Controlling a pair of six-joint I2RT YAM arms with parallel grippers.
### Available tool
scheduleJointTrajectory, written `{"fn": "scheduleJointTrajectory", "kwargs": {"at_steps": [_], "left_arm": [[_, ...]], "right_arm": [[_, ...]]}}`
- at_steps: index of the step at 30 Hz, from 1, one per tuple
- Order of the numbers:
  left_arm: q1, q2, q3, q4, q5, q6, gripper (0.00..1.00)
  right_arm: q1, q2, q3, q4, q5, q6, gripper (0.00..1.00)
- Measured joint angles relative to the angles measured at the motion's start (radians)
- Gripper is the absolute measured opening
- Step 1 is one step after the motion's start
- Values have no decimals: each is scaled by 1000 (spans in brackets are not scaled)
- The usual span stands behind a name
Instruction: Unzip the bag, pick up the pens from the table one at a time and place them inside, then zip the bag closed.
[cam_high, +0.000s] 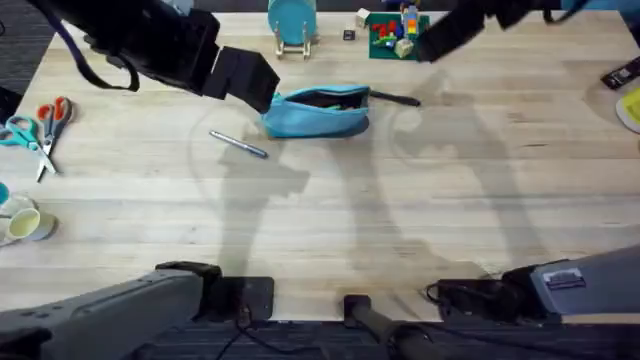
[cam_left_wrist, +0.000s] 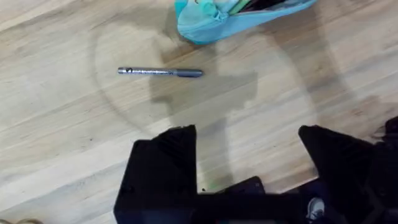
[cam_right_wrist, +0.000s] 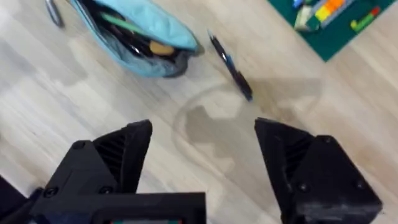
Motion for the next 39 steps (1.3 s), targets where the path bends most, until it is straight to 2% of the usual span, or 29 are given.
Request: {"fn": "scheduleJointTrajectory", "kwargs": {"at_steps": [7, 12, 15, 19, 26, 32, 36, 39], "left_arm": [[0, 0, 0, -20, -29, 0, 993], [0, 0, 0, -21, -38, -24, 993], [0, 0, 0, -21, -66, -84, 992], [0, 0, 0, -22, -139, -249, 993], [4, 0, 0, -12, -227, -622, 993], [48, 0, 0, -13, -273, -932, 993], [83, 8, 0, -13, -287, -1103, 999], [103, 27, 0, -13, -291, -1198, 998]], "right_arm": [[0, -140, -193, 73, 83, 2, 998], [0, -196, -218, 87, 102, 2, 998], [0, -215, -218, 87, 107, 2, 998], [0, -220, -218, 88, 111, 2, 998], [0, -220, -219, 88, 114, 2, 998], [0, -220, -219, 89, 114, 2, 997], [0, -220, -219, 89, 114, 2, 997], [0, -220, -219, 89, 114, 1, 997]]}}
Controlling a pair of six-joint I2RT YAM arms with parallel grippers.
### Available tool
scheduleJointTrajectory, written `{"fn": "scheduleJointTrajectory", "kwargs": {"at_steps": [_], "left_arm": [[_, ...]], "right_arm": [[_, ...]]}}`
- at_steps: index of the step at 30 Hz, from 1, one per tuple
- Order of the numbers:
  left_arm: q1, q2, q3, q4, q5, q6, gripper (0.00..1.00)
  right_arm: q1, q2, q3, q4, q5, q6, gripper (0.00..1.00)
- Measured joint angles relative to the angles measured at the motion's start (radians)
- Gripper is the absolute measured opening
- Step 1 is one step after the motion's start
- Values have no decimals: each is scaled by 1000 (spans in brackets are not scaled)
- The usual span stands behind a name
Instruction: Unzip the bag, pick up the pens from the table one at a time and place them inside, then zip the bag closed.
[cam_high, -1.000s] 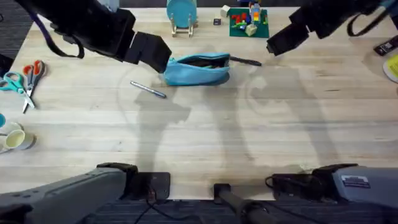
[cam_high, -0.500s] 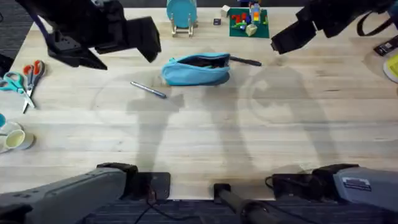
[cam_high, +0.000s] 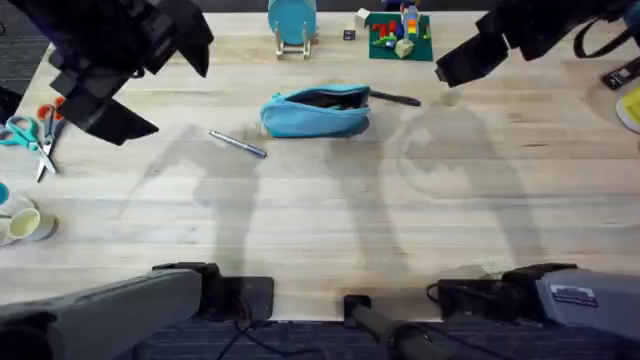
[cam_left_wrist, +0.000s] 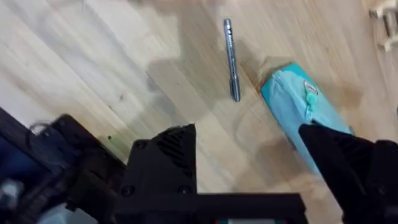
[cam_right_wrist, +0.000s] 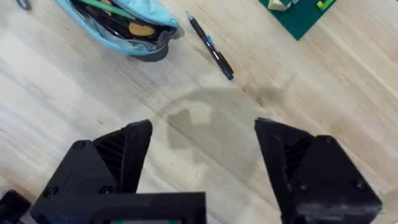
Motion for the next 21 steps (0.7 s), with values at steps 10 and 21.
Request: {"fn": "scheduleJointTrajectory", "kwargs": {"at_steps": [10, 21], "left_arm": [[13, 158, -2, 5, 1, -109, 993], [41, 256, -114, 154, 4, -71, 999]], "right_arm": [[0, 0, 0, 0, 0, 0, 998], [0, 0, 0, 0, 0, 0, 998]]}}
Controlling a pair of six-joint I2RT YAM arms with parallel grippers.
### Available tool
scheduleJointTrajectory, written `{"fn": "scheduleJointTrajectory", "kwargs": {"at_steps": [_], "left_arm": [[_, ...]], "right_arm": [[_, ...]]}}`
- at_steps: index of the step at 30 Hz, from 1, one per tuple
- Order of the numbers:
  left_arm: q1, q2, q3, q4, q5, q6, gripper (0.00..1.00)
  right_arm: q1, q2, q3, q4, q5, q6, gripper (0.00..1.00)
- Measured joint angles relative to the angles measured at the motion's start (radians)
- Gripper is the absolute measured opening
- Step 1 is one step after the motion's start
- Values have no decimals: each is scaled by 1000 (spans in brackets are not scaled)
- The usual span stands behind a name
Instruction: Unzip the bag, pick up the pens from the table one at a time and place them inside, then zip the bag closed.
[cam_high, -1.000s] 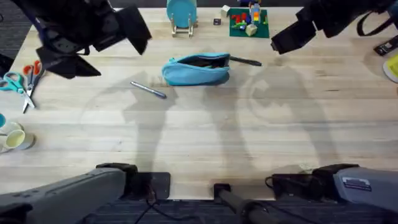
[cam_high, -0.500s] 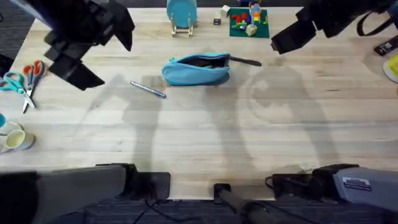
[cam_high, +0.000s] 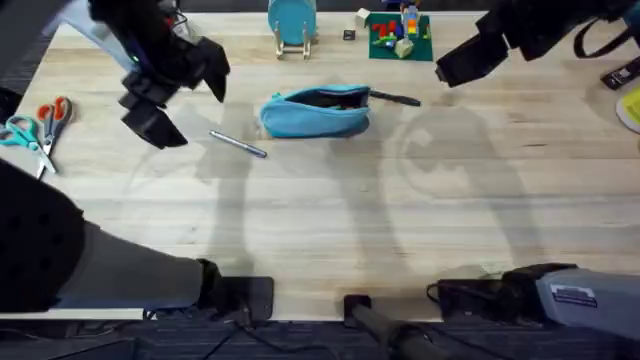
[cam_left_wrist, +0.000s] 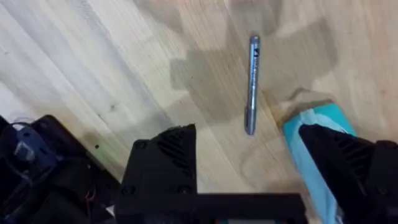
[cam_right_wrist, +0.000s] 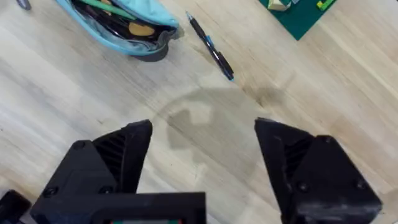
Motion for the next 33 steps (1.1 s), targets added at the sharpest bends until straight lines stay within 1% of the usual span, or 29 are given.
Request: {"fn": "scheduleJointTrajectory", "kwargs": {"at_steps": [2, 4, 7, 10, 15, 19, 23, 24, 25, 31, 32, 33], "left_arm": [[0, 4, -46, 43, 2, 6, 997], [0, 11, -95, 109, 12, 7, 995], [2, 29, -163, 214, 58, 8, 994], [2, 62, -215, 289, 98, 10, 951], [2, 145, -237, 315, 151, 10, 940], [2, 196, -237, 326, 174, 10, 936], [8, 206, -234, 342, 191, 15, 872], [8, 208, -233, 344, 193, 14, 833], [8, 209, -231, 348, 198, 15, 729], [8, 213, -226, 348, 202, 10, 186], [8, 213, -226, 349, 202, 9, 109], [8, 213, -224, 347, 202, 10, 63]], "right_arm": [[0, 0, 0, 0, 0, 0, 998], [0, 0, 0, 0, 0, 0, 998], [0, 0, 0, 0, 0, 0, 998], [0, 0, 0, 0, 0, 0, 998], [0, 0, 0, 0, 0, 0, 998], [0, 0, 0, 0, 0, 0, 998], [0, 0, 0, 0, 0, 0, 998], [0, 0, 0, 1, 0, 0, 998], [0, 0, 0, 0, 0, 0, 998], [0, 0, 0, 0, 0, 0, 998], [0, 0, 0, 0, 0, 0, 998], [0, 0, 0, 0, 0, 0, 998]]}}
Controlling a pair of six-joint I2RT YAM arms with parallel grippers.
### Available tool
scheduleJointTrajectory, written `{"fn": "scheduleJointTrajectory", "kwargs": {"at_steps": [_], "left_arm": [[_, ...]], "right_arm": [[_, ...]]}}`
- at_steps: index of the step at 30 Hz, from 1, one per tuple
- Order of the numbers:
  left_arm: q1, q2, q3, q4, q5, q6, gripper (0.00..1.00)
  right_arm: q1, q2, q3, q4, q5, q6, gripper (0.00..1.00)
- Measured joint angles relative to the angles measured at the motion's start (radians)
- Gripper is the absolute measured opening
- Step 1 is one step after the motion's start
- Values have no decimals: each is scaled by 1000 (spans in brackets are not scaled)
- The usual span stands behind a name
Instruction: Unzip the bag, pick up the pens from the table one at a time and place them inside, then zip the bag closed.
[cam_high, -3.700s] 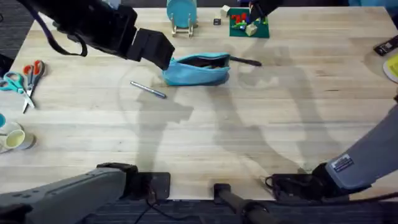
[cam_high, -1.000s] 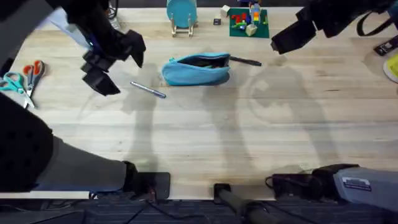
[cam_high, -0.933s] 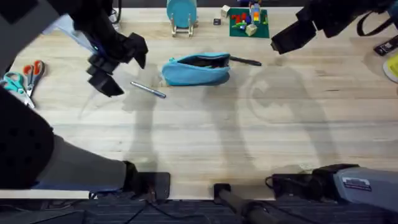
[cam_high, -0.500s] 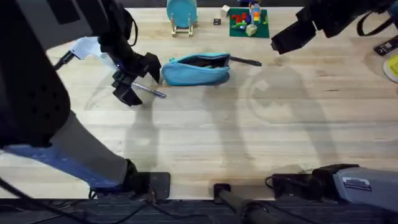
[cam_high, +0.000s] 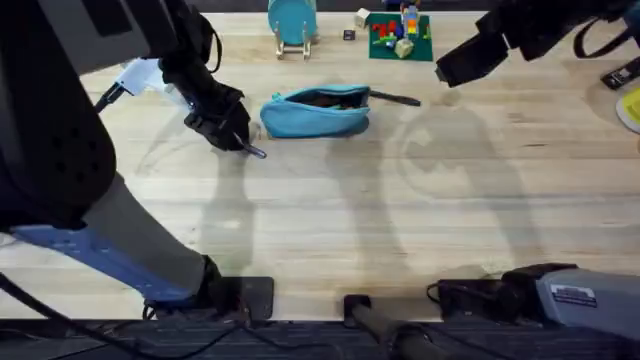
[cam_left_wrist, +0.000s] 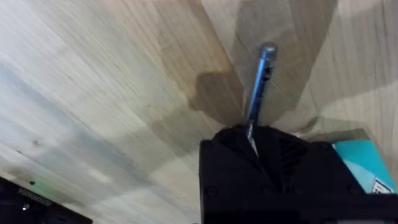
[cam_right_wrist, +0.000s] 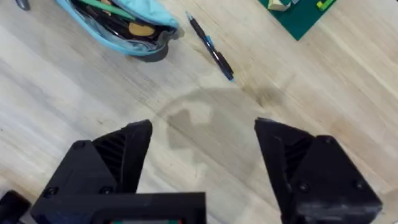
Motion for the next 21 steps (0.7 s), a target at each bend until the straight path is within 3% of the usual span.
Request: {"fn": "scheduleJointTrajectory", "kwargs": {"at_steps": [14, 21], "left_arm": [[-7, 15, 27, -37, -28, -1, 43], [-4, 20, 64, -90, -163, 34, 43]], "right_arm": [[0, 0, 0, 0, 0, 0, 998], [0, 0, 0, 0, 0, 0, 998]]}}
